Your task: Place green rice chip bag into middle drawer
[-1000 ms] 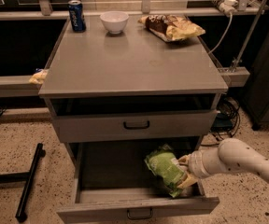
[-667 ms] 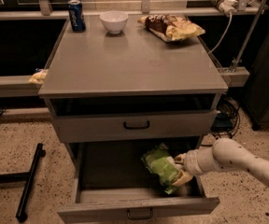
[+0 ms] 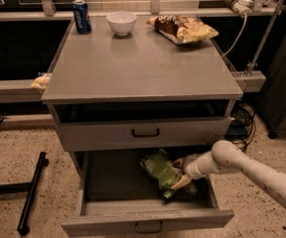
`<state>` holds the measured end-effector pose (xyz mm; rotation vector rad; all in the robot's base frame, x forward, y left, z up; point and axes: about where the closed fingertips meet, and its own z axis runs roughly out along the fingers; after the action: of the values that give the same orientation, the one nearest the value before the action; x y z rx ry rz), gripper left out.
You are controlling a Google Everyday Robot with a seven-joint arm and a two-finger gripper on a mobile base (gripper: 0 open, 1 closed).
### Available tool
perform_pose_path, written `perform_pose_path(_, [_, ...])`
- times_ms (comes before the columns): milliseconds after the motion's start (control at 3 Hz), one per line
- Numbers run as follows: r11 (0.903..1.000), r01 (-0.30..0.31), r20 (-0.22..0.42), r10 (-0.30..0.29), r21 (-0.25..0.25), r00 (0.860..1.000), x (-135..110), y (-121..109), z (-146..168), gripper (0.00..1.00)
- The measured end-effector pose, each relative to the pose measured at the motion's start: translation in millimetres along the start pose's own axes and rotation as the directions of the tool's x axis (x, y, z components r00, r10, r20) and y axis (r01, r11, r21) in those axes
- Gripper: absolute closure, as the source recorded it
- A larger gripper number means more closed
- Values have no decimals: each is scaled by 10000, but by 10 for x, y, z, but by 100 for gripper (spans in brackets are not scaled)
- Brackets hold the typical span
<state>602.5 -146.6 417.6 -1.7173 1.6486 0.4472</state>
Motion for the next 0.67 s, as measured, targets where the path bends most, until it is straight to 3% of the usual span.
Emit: perform_pose_path(667, [10000, -22, -14, 22, 92, 10000, 18, -38, -13, 58])
